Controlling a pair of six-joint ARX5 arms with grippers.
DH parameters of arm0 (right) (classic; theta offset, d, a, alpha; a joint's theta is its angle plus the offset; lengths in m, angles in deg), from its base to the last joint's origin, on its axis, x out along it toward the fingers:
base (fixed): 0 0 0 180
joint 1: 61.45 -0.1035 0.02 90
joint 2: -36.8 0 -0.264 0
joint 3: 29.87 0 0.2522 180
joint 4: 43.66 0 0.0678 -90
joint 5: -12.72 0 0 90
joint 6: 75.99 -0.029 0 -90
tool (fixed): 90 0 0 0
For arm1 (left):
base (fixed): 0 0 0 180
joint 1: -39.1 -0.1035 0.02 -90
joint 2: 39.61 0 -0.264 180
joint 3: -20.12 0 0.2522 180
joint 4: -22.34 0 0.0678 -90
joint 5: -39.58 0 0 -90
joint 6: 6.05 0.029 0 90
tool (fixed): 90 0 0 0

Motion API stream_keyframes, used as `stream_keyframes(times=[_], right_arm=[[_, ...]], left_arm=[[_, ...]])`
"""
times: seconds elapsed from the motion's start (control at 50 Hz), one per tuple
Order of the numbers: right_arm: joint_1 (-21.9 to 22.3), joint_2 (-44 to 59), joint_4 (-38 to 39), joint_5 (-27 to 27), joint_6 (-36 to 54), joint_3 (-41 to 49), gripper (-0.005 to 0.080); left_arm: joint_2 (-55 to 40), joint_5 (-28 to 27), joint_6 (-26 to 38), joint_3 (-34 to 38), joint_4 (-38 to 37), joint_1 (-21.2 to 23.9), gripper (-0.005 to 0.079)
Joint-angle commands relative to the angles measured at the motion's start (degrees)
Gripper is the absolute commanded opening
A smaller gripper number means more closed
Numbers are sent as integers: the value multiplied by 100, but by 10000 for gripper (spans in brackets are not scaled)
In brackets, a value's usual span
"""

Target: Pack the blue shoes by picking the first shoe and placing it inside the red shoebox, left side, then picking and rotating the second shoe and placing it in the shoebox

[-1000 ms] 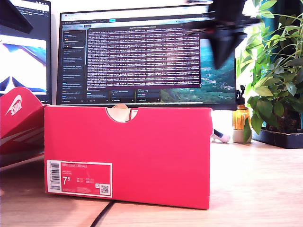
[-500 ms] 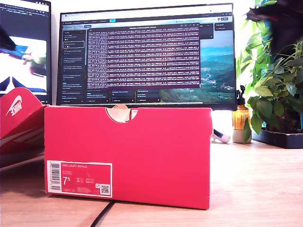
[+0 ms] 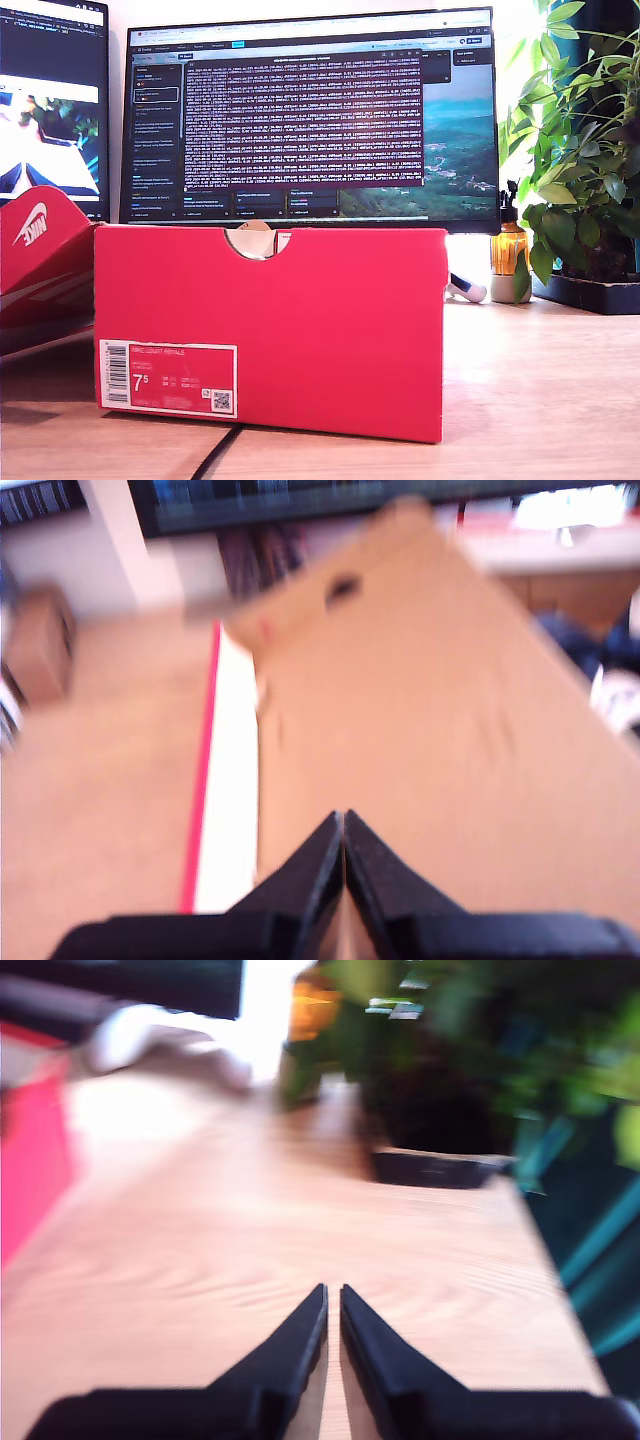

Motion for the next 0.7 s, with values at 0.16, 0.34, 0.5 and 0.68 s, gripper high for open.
stream_keyframes(times=[0.16, 0.34, 0.5, 0.68], right_arm=[[520, -498, 17, 590, -330, 308, -5], [503, -1003, 96, 632, -531, 708, -6], [503, -1521, 382, 675, -555, 1235, -5], [503, -1899, 485, 719, -540, 1744, -5]], left_arm=[[446, 44, -92, 328, 286, 4, -19], [929, 81, -140, 645, 369, 4, -19], [1353, 181, -177, 946, 409, 4, -19], [1812, 190, -229, 1460, 450, 4, -19]])
